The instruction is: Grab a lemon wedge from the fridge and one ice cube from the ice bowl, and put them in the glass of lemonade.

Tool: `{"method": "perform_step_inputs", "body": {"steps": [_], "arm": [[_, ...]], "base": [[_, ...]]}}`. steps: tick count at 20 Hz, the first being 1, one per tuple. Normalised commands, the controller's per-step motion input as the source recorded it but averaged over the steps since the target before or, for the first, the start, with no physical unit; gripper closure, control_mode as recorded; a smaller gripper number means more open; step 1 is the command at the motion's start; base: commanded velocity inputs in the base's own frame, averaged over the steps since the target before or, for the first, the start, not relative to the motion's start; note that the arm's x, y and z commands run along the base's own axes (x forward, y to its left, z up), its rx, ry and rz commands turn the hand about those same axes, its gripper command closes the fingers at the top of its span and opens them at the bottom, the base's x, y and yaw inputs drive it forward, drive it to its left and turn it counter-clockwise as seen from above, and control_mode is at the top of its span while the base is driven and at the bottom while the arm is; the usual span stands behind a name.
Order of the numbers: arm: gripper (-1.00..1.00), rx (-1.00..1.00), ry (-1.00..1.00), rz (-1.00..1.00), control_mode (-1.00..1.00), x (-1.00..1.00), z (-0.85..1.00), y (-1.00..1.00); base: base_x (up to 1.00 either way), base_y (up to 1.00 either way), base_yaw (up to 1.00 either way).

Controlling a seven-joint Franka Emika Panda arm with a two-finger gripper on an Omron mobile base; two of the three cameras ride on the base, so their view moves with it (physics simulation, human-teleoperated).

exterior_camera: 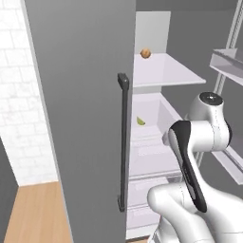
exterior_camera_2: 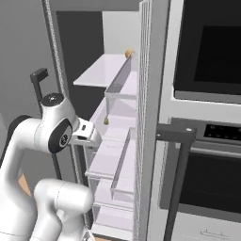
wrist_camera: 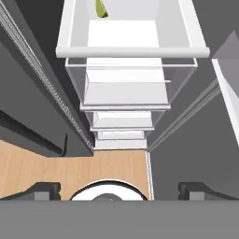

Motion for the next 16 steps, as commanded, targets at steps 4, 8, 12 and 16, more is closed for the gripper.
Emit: {"method": "perform_step_inputs", "body": {"steps": [4, 8, 12, 16], "arm": [[-1.00, 0.00, 0.00, 0.00, 1.00, 0.00, 0.00, 0.00], [-1.00, 0.00, 0.00, 0.00, 1.00, 0.00, 0.00, 0.00], [-1.00, 0.00, 0.00, 0.00, 1.00, 0.00, 0.00, 0.00], [-1.00, 0.00, 0.00, 0.00, 1.00, 0.00, 0.00, 0.00]], "base": [[0.26, -0.47, 0.06], [0.42, -0.10, 0.07], [0.49, 0.02, 0.00], [0.33, 0.00, 0.00]]}}
